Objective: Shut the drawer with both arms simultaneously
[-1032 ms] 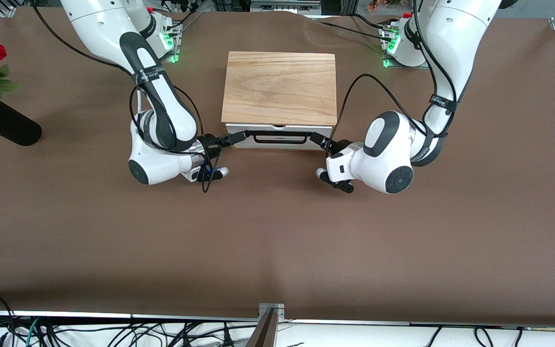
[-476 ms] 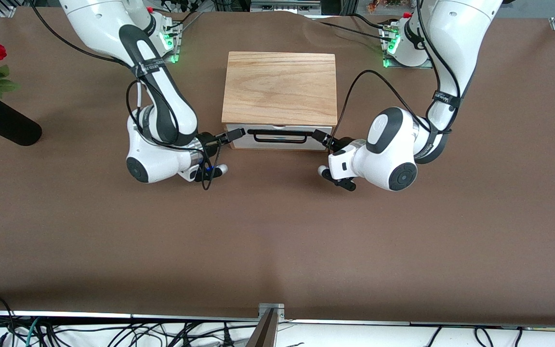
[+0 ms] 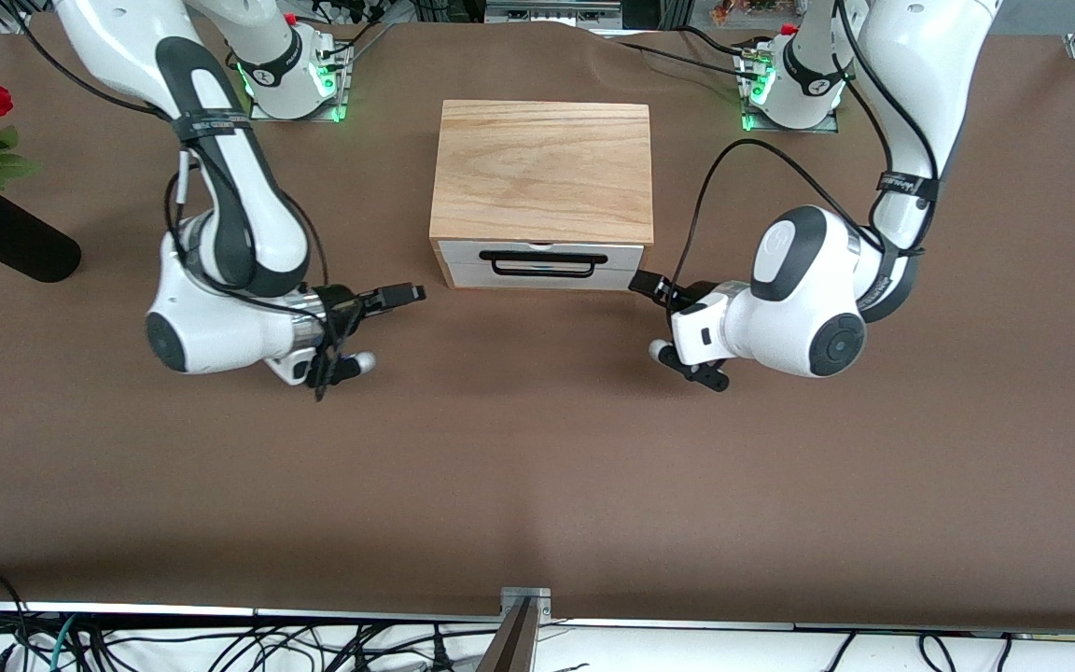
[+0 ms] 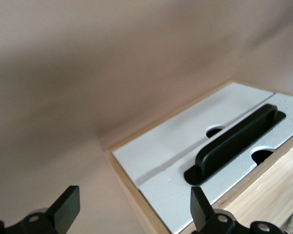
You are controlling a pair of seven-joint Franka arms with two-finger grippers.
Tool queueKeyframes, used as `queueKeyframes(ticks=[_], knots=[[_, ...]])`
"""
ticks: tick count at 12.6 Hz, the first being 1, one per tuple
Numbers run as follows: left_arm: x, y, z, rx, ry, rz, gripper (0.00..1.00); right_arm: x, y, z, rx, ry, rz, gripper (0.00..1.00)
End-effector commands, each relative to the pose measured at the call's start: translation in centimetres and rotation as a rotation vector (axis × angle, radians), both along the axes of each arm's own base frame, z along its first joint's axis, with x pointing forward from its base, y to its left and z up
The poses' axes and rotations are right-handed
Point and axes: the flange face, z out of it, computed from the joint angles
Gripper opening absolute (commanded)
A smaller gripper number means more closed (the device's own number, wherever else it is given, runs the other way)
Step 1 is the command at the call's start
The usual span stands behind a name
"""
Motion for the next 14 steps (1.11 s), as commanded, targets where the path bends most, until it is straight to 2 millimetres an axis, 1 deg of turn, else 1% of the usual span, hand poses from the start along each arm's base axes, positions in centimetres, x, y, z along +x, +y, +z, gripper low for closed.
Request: queueKeyframes(ticks=[1,2,3,4,5,6,7,8,9,10,11,12,13,14], knots=[[1.5,3.6,3.3,0.023,-0.06,0.04,1.0,2.3,-3.9,2.9,-0.038,-0.102,0.056,1.0],[1.8,4.7,4.1,0.029,-0.076,0.056,1.0,2.9,-5.4,4.0,-0.091,-0.143,0.082,1.0],[2.0,5.6,5.1,0.035,-0.091,0.072,1.0,3.0,-7.1,6.8,-0.175,-0.204,0.113,1.0],[2.1,6.3,5.7,0.061,-0.109,0.066,1.0,2.9,-8.0,9.1,-0.25,-0.252,0.153,1.0],[2.0,6.9,6.9,0.106,-0.146,0.047,1.0,2.2,-8.7,11.6,-0.304,-0.273,0.185,1.0],[2.0,7.6,8.1,0.133,-0.164,0.054,1.0,1.3,-9.5,13.4,-0.367,-0.268,0.22,1.0],[2.1,8.9,8.8,0.15,-0.148,0.106,1.0,0.8,-10.1,15.3,-0.412,-0.289,0.246,1.0],[1.9,9.5,9.8,0.162,-0.14,0.14,1.0,0.5,-10.9,16.4,-0.454,-0.296,0.261,1.0],[1.9,10.5,11.1,0.173,-0.155,0.166,1.0,0.2,-11.5,17.2,-0.477,-0.3,0.284,1.0],[1.9,12.6,12.2,0.191,-0.17,0.201,1.0,-0.1,-12.0,18.1,-0.482,-0.295,0.265,1.0],[1.0,13.8,14.5,0.202,-0.201,0.23,1.0,-0.3,-13.4,19.4,-0.492,-0.296,0.236,1.0],[0.4,14.5,16.4,0.227,-0.222,0.264,1.0,-0.2,-14.6,20.0,-0.5,-0.301,0.21,1.0],[-0.4,15.5,18.7,0.282,-0.258,0.272,1.0,-0.3,-15.6,20.6,-0.505,-0.305,0.187,1.0],[-1.3,15.9,20.3,0.359,-0.288,0.236,1.0,-0.5,-16.5,21.7,-0.509,-0.318,0.17,1.0]])
